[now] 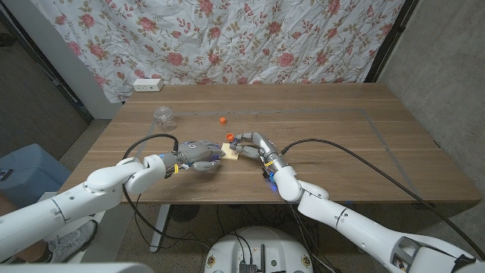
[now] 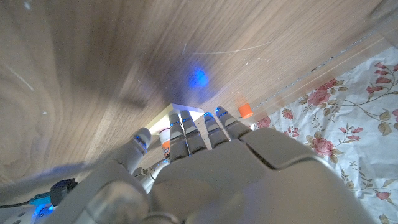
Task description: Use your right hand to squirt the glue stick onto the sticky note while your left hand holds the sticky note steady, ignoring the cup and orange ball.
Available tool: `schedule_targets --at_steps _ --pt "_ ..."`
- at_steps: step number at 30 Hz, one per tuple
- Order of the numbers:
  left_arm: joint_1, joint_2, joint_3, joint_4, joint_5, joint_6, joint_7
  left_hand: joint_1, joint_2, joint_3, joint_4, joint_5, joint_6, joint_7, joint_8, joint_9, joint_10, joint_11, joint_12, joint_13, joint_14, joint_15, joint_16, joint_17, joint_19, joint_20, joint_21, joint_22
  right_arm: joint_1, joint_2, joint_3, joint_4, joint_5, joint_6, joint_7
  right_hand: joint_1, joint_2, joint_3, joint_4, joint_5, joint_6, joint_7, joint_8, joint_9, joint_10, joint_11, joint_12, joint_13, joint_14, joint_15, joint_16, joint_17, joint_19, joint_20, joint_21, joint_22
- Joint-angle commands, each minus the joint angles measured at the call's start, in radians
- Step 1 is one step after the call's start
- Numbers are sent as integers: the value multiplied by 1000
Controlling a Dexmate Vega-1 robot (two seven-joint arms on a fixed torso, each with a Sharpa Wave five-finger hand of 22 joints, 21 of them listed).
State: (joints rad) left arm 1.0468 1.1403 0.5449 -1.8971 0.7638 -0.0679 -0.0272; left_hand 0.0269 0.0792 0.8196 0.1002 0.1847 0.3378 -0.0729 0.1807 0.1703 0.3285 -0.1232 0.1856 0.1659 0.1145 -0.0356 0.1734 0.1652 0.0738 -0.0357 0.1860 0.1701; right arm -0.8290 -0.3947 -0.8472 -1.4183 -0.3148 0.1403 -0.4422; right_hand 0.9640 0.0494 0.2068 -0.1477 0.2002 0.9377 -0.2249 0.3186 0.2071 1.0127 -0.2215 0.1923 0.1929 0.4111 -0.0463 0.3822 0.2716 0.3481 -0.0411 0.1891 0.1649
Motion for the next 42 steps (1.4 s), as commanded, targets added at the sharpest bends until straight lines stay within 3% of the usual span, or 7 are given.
schedule_targets --at_steps 1,42 --pt "-2 -4 5 2 2 1 -3 7 92 3 -4 0 8 2 2 1 7 0 7 4 10 -114 2 2 5 -118 7 1 -8 -11 0 -18 -3 -6 15 0 6 -5 2 0 9 2 4 1 12 -2 2 5 3 -130 9 1 -3 -6 1 4" --pt "-4 -3 9 -5 4 5 -17 6 90 6 -6 0 18 4 2 1 17 0 6 4 17 -112 2 2 7 -115 7 1 -27 -12 4 -25 -2 1 17 -1 9 -9 2 0 6 2 1 1 10 -2 0 5 -1 -132 9 1 -4 -6 1 4"
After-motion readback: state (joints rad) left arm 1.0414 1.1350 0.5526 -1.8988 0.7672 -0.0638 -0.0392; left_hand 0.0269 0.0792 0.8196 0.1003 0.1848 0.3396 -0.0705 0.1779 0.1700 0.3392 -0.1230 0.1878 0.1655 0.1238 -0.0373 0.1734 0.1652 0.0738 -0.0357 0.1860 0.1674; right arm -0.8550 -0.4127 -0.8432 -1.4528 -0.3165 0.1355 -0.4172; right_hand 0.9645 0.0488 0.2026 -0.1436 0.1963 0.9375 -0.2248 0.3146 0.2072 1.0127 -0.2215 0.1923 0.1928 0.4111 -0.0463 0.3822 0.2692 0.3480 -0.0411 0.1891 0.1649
